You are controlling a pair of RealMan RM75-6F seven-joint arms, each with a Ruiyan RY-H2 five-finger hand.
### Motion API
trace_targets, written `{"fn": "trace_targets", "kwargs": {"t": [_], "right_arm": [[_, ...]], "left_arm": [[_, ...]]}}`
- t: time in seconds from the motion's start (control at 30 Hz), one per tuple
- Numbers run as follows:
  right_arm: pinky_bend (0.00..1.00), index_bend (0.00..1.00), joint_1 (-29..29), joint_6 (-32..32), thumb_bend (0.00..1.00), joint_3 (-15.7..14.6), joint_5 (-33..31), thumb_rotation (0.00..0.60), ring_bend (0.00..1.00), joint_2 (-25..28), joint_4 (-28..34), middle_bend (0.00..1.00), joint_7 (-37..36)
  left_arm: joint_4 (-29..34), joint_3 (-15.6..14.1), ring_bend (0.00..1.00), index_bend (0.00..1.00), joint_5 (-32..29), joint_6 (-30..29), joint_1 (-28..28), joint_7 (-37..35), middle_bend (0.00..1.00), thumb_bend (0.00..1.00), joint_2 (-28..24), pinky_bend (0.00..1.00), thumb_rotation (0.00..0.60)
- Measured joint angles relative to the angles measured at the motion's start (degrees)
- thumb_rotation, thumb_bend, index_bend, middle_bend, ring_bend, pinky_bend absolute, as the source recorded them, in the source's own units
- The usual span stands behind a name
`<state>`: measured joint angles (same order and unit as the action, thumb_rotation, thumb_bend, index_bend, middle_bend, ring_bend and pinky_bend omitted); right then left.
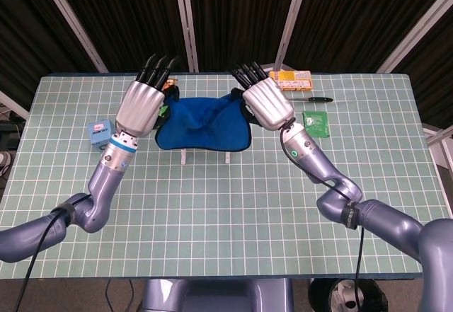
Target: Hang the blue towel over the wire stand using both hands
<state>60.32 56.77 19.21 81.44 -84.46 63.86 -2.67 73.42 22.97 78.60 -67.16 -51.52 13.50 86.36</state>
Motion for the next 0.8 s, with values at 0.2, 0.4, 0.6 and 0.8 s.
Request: {"fn": "trace_targets", "kwargs": {"t": [0.2, 0.4, 0.6, 0.8], "right_arm": [[0.03, 0.65, 1.0, -2.0, 0.60, -0.2, -1.2, 0.600, 0.00, -1.7, -3.1, 0.10, -0.7], [0.00, 0.65, 0.9, -2.9, 0.60, -2.4, -1.1, 0.600, 0.00, -4.5, -7.2, 0.11, -2.4], [0.00, 0.65, 0.4, -3.1, 0.60, -4.6, -0.2, 0.600, 0.00, -7.2, -10.4, 0.11, -4.6], [0.00, 0.65, -0.2, -3.0, 0.60, -6.0, 0.5, 0.600, 0.00, -8.8, -12.7, 0.11, -6.3]], "left_arm": [[-2.7, -0.4, 0.00, 0.81, -2.3, 1.3, -0.5, -0.3, 0.00, 0.49, 1.6, 0.00, 0.600], [-7.9, -1.7, 0.00, 0.81, -3.9, 3.0, -0.8, -2.8, 0.00, 0.49, 4.6, 0.00, 0.600], [-13.3, -3.5, 0.00, 0.81, -4.7, 4.6, -0.8, -6.2, 0.00, 0.49, 8.0, 0.00, 0.600], [-17.0, -5.3, 0.00, 0.81, -4.8, 5.8, -0.4, -9.7, 0.00, 0.49, 10.2, 0.00, 0.600]]}}
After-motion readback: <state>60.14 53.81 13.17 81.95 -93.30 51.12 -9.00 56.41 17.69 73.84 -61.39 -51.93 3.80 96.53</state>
